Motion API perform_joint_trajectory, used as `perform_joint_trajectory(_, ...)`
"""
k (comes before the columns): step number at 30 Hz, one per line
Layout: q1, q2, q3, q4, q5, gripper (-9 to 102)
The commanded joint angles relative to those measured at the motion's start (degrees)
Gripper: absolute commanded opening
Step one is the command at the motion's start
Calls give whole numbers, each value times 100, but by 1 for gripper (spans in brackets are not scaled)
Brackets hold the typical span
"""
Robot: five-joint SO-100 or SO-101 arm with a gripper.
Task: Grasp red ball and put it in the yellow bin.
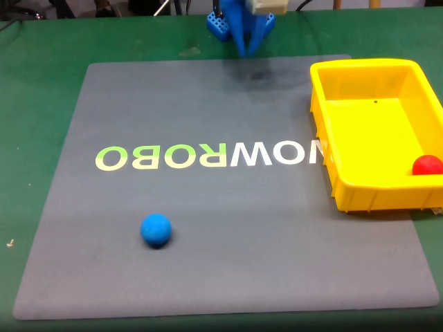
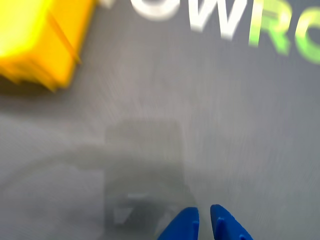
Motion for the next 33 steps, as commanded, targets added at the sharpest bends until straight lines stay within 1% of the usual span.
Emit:
perform_joint_trajectory(1, 369, 360, 439, 158, -79, 0)
perform_joint_trajectory(9, 817, 360, 1468, -62, -308, 0)
perform_joint_trajectory(13, 800, 369, 1477, 246, -246, 0)
perform_joint_trajectory(33, 826, 369, 1485, 272, -105, 0)
